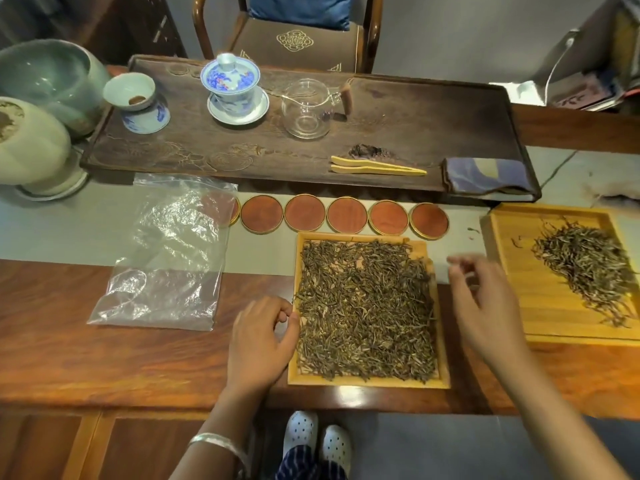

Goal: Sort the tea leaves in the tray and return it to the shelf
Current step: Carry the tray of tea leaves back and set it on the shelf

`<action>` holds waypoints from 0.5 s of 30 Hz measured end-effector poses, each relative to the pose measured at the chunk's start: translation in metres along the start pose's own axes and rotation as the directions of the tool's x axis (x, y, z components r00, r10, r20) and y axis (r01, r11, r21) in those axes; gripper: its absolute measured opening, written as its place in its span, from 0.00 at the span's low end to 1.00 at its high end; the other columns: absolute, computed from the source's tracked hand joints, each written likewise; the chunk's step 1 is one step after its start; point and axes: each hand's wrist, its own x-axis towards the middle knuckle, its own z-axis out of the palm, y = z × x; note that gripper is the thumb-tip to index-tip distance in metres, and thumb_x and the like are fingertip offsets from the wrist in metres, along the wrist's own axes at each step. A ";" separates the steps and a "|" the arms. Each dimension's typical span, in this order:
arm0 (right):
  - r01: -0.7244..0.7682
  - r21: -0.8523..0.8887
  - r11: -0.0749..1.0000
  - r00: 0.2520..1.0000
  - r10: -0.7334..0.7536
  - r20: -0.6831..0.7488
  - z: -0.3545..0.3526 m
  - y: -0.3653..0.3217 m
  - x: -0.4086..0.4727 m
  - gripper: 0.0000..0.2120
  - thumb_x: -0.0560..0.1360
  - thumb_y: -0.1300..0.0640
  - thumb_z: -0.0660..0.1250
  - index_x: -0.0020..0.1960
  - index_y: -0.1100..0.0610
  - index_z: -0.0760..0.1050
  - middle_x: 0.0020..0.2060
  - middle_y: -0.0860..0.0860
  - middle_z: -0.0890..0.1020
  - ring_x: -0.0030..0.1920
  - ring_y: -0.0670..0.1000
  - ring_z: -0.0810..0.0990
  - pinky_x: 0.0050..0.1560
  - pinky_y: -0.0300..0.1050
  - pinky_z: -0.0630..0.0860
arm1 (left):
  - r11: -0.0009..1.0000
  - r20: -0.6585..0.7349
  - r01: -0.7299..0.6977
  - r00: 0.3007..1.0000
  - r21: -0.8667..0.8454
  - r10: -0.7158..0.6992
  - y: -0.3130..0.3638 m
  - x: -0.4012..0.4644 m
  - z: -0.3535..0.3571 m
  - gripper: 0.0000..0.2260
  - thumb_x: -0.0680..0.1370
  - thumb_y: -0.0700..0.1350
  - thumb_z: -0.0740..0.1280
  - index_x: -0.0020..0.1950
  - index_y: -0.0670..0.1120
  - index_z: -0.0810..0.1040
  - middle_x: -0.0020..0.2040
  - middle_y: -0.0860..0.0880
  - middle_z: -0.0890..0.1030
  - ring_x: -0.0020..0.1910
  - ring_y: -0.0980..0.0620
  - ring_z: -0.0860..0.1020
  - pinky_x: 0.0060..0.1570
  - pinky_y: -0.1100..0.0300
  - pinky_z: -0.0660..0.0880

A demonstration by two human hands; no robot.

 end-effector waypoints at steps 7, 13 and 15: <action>-0.126 -0.119 0.985 0.989 0.134 0.061 0.010 0.038 -0.060 0.11 0.79 0.65 0.58 0.58 0.67 0.74 0.52 0.64 0.78 0.56 0.62 0.75 0.55 0.48 0.68 | 0.999 -0.009 0.043 0.999 -0.004 -0.043 -0.001 0.001 0.004 0.10 0.73 0.52 0.61 0.46 0.48 0.77 0.38 0.53 0.74 0.39 0.52 0.72 0.40 0.53 0.71; -0.145 0.011 0.989 0.986 0.144 0.084 0.029 0.038 -0.059 0.09 0.79 0.64 0.59 0.51 0.63 0.78 0.42 0.57 0.78 0.47 0.56 0.74 0.41 0.41 0.60 | 0.998 0.016 0.016 1.000 0.064 -0.018 0.004 -0.002 0.004 0.16 0.76 0.51 0.60 0.55 0.45 0.81 0.47 0.49 0.79 0.47 0.48 0.76 0.45 0.53 0.74; -0.199 0.078 0.977 0.980 0.195 0.047 0.032 0.041 -0.059 0.09 0.79 0.62 0.61 0.52 0.61 0.79 0.44 0.56 0.79 0.48 0.52 0.74 0.42 0.39 0.62 | 0.995 0.019 0.064 0.998 0.077 -0.066 0.007 -0.004 0.004 0.17 0.76 0.51 0.60 0.58 0.47 0.81 0.50 0.50 0.79 0.49 0.49 0.77 0.44 0.55 0.73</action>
